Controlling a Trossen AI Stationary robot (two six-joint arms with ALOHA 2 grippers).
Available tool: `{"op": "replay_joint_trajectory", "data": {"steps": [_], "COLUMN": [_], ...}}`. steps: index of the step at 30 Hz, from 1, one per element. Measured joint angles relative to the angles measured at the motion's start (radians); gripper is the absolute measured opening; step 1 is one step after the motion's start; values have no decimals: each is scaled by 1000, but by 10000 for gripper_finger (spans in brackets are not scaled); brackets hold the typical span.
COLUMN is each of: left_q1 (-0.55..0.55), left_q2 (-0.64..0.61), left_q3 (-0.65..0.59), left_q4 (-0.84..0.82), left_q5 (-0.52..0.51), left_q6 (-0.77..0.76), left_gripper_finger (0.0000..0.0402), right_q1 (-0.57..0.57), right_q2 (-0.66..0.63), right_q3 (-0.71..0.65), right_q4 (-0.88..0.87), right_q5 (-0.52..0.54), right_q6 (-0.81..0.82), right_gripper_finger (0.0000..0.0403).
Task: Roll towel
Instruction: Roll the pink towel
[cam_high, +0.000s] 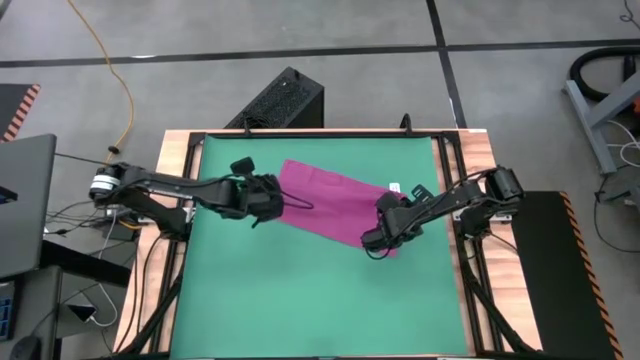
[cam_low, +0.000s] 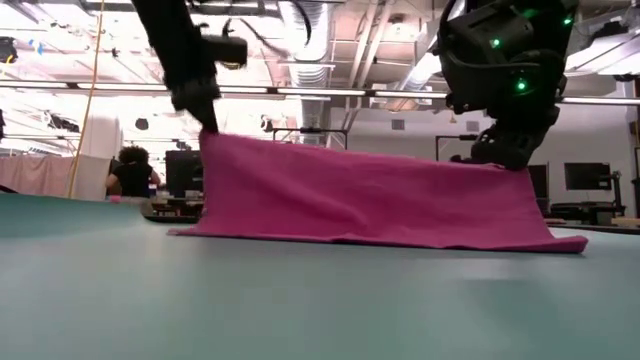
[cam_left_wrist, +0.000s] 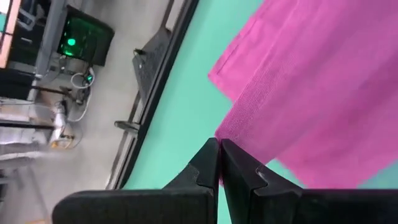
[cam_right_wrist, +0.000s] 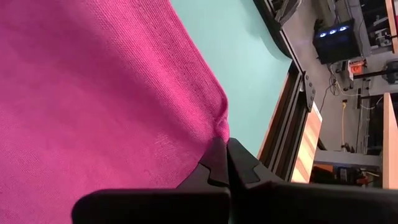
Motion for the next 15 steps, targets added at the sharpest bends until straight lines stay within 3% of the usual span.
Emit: {"op": "replay_joint_trajectory", "data": {"steps": [8,15], "left_q1": [-54,-12], "left_q2": [-37,43], "left_q3": [54,54], "left_q4": [4,23], "left_q5": [30,10], "left_q6": [-19,10], "left_gripper_finger": [0,0], "right_q1": [0,0], "right_q2": [0,0], "right_q3": [0,0], "right_q4": [1,15], "right_q5": [0,0], "right_q6": [0,-1], "right_gripper_finger": [0,0]}}
